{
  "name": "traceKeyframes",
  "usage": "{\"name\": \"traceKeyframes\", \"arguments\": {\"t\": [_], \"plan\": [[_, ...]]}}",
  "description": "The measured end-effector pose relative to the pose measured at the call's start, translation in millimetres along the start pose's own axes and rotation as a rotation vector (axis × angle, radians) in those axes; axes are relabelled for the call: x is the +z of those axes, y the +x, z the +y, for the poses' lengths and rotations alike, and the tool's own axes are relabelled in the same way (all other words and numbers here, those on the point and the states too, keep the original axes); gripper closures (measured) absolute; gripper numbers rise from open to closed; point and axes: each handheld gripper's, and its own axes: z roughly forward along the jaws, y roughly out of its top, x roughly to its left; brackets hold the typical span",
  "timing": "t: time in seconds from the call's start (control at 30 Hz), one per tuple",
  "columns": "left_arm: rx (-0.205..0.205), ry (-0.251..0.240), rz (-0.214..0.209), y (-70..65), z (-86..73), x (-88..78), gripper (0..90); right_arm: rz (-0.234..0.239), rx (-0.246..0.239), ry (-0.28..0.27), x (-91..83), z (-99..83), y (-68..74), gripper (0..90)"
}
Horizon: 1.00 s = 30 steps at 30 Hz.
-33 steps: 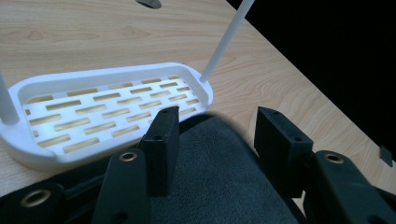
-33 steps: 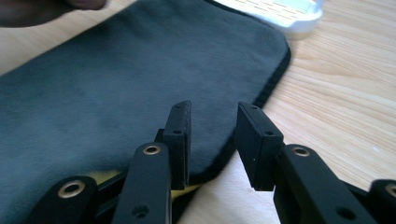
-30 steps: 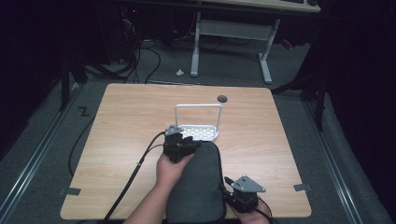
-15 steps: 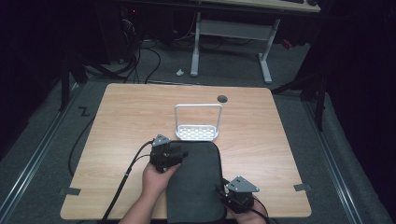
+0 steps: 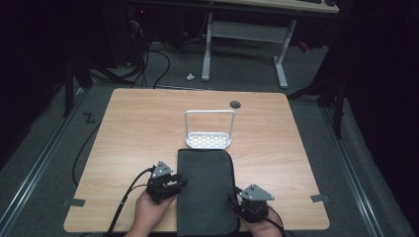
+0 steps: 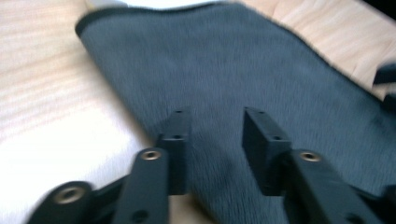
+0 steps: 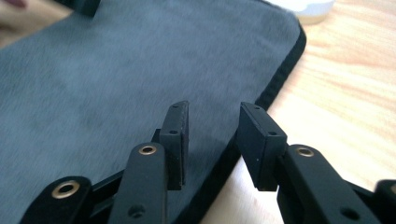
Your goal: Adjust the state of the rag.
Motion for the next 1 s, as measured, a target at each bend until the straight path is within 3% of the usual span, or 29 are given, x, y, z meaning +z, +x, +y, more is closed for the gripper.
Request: {"name": "traceKeyframes", "arguments": {"t": [0.07, 0.17, 0.37, 0.67, 0.8, 0.9, 1.0], "plan": [[0.046, 0.032, 0.028, -5.4, -2.2, 1.4, 80.1, 0.003, -0.003, -0.005, 5.2, 6.5, -4.3, 73.3], [0.076, 0.059, 0.028, -9.3, -2.9, 5.0, 88.5, 0.014, -0.024, -0.001, 16.8, 20.9, -9.6, 90.0], [0.122, 0.076, 0.034, -10.9, -4.2, 4.3, 89.8, -0.005, -0.06, 0.107, 53.8, 31.5, -14.5, 90.0], [0.144, 0.082, -0.024, -17.9, -23.2, -16.0, 88.3, 0.07, -0.088, 0.095, 27.9, 12.0, 3.6, 88.7], [0.113, 0.077, -0.051, -19.3, -26.5, -20.7, 82.6, 0.08, -0.087, 0.087, 20.7, 5.4, 8.8, 87.4], [0.118, 0.057, -0.014, -16.1, -21.3, -22.2, 77.8, 0.081, -0.077, 0.082, 22.3, 5.8, 9.2, 87.0], [0.075, 0.023, 0.025, -1.7, -9.2, -20.2, 70.7, 0.08, -0.081, 0.081, 23.3, 6.2, 9.6, 86.9]]}}
